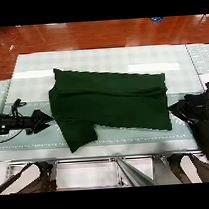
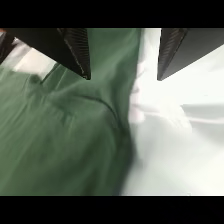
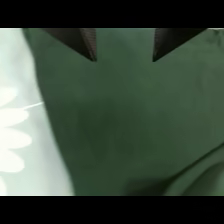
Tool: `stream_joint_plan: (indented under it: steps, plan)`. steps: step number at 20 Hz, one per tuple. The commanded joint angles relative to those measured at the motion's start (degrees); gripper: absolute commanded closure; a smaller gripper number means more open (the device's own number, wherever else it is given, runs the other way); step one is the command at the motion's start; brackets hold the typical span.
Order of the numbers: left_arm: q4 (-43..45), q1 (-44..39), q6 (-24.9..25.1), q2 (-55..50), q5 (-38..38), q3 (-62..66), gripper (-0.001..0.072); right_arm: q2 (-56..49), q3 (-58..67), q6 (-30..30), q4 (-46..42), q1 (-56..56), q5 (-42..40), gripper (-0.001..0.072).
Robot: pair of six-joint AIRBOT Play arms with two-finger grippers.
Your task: Fold the shirts.
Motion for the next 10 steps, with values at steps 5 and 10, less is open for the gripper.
stream_joint_plan:
  steps: [5,10]
  plan:
    - [-1.01,-14.56,-2.08,-6.21,6.51,-1.90,0.0209,0.90,-0.48,-1.14,8.66,-0.11,0.20,0.0302]
    - [-0.98,-15.41,-0.02,-8.00,5.01,0.61,0.0687,0.90,3.76,3.52,-4.72,-7.78,7.76,0.0302]
